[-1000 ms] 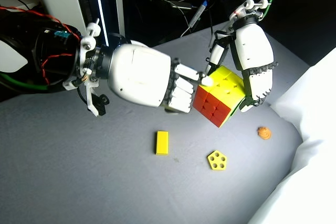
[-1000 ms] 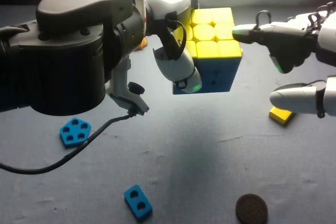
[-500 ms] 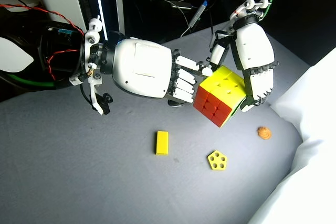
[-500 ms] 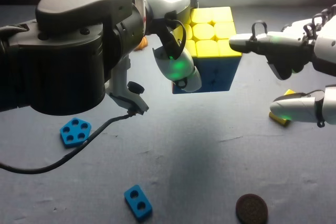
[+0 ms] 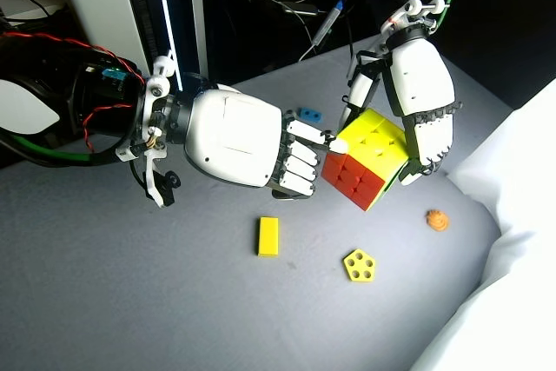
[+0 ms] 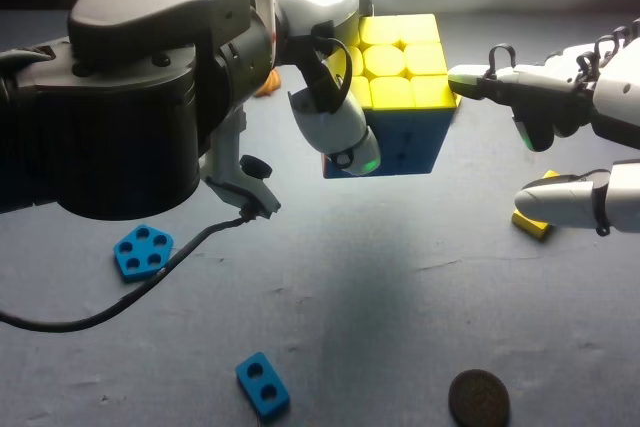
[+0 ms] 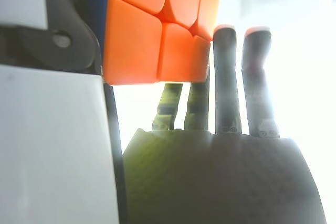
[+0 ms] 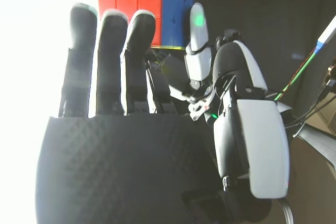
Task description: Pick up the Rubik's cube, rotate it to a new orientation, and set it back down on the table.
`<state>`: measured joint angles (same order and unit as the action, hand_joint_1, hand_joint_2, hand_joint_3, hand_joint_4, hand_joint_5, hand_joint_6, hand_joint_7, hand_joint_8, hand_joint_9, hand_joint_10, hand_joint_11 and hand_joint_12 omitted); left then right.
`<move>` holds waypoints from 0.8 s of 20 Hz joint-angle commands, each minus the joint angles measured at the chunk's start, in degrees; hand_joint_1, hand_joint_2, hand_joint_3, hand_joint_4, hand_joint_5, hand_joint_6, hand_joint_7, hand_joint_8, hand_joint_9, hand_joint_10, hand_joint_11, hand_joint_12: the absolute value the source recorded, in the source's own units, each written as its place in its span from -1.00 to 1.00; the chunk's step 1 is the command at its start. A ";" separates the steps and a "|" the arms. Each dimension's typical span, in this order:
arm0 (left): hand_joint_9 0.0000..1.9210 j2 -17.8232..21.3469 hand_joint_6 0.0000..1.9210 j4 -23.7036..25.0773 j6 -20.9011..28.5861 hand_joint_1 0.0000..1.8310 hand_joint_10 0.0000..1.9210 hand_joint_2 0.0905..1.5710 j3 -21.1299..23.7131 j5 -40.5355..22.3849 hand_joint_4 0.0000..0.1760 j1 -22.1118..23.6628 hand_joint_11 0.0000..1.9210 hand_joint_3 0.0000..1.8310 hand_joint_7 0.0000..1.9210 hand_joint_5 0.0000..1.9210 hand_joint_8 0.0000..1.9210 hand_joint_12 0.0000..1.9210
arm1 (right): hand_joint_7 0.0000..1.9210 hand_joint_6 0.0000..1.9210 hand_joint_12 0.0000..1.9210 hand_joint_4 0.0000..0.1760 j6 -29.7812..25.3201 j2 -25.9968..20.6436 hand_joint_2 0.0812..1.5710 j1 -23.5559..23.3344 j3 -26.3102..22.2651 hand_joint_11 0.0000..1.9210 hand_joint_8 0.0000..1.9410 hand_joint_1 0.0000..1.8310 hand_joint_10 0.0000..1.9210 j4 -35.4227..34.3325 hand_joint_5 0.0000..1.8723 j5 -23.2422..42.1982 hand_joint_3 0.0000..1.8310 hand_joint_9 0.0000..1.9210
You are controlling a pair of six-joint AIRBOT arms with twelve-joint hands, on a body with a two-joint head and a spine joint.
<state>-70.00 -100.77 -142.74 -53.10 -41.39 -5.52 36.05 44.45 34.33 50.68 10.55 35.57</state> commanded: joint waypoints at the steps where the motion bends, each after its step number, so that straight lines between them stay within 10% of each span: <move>1: -0.72 0.45 0.81 4.14 0.67 0.10 0.90 0.82 0.03 0.93 -1.00 0.99 -0.71 -1.00 -0.48 -0.59 0.95 1.00 | -0.58 -0.99 1.00 -1.00 0.06 0.09 0.59 -0.89 -0.04 -0.60 0.74 -0.61 1.00 -0.90 -0.88 6.37 -1.00 -0.58; 16: -0.74 -0.18 0.82 4.37 1.14 0.09 0.87 0.83 0.19 0.06 -1.00 1.53 -0.72 -1.00 -0.49 -0.60 0.96 1.00 | -0.55 -1.00 1.00 -1.00 0.48 1.21 0.60 -1.82 -0.75 -0.57 0.81 -0.61 1.00 -0.58 -0.91 4.80 -1.00 -0.56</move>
<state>-70.26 -101.10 -142.45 -53.08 -41.71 -5.28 36.58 45.65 33.28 50.11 10.52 34.83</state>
